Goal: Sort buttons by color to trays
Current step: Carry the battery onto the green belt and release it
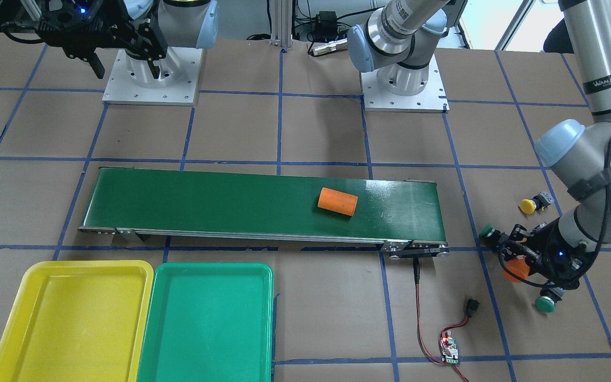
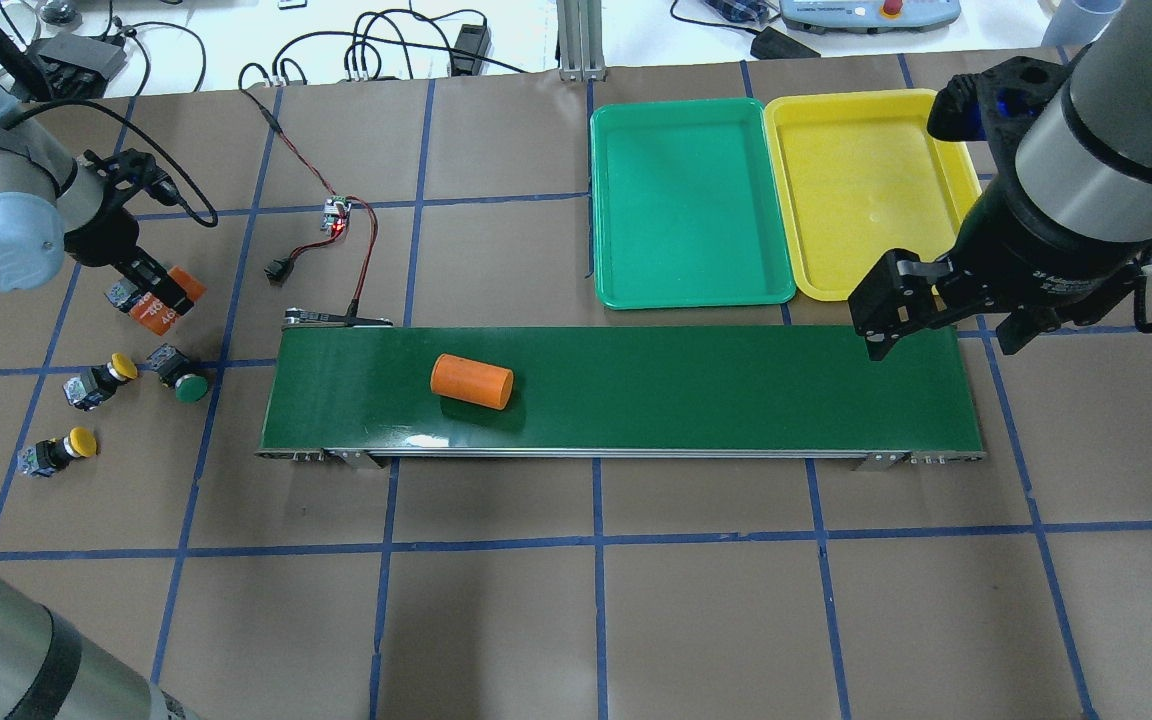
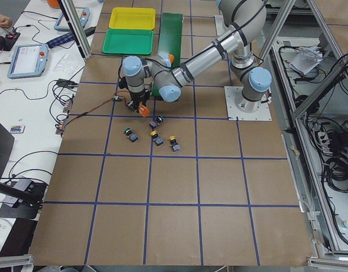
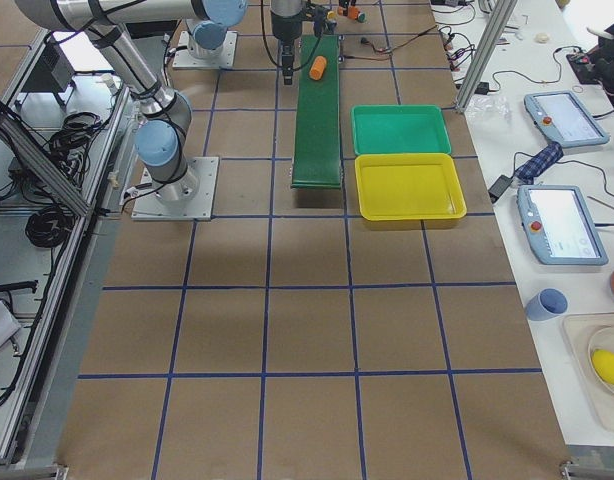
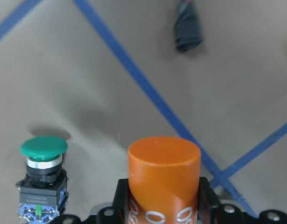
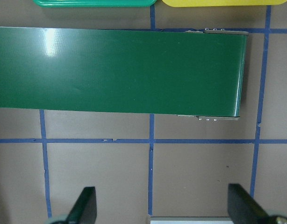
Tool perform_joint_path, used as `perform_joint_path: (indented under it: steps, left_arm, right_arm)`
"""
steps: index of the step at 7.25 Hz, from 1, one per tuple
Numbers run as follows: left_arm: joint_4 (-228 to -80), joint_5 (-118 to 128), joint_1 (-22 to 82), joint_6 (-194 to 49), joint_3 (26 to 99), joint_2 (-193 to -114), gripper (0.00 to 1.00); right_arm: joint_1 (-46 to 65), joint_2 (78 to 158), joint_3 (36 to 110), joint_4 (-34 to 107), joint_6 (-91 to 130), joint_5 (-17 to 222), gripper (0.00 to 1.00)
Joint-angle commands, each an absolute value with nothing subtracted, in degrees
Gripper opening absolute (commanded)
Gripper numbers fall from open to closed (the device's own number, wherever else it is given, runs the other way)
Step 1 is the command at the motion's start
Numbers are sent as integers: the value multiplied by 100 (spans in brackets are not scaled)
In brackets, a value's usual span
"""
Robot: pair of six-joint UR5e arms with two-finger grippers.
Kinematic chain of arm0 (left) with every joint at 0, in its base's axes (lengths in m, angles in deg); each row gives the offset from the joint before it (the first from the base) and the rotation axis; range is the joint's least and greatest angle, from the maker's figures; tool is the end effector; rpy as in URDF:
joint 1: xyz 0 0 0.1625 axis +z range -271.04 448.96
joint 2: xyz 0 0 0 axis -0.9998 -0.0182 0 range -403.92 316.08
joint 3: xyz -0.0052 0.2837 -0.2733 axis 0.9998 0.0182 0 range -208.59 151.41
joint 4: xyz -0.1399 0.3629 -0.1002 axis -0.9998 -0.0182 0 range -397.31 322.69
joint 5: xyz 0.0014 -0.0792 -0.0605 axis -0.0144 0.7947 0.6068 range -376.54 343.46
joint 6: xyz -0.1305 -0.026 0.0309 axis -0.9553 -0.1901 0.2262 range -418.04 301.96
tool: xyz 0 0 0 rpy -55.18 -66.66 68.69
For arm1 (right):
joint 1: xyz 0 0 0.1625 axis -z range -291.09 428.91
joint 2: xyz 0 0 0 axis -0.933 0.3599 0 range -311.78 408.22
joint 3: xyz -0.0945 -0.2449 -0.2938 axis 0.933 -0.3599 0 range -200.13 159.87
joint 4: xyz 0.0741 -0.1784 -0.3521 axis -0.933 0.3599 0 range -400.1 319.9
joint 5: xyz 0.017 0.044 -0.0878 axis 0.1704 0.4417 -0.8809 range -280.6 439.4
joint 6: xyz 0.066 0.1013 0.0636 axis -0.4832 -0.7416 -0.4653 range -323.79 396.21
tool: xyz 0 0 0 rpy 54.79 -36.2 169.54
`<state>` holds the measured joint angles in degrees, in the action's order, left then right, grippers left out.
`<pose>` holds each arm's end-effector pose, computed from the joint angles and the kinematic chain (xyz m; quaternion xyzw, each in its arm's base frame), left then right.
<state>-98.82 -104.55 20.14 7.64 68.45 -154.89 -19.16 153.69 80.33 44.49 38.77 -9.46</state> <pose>0.0795 -0.5873 0.2168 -0.3787 -0.9254 0.0150 0.0097 0.1234 -0.3753 0.4380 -0.0054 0.9999 0.0031 0.0101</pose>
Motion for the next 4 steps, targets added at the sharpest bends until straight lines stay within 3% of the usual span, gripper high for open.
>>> perform_joint_path:
  steps: [1,4]
  left_arm:
    - [-10189,-10312,1357,814,7465,-14714,0]
    - [-9947,-10512,565,1653,8249,-14184,0]
  right_arm:
    - [-1916,15369,8033,4445,3876,-937,100]
    - [-1916,15369,8033,4445,3885,-946,100]
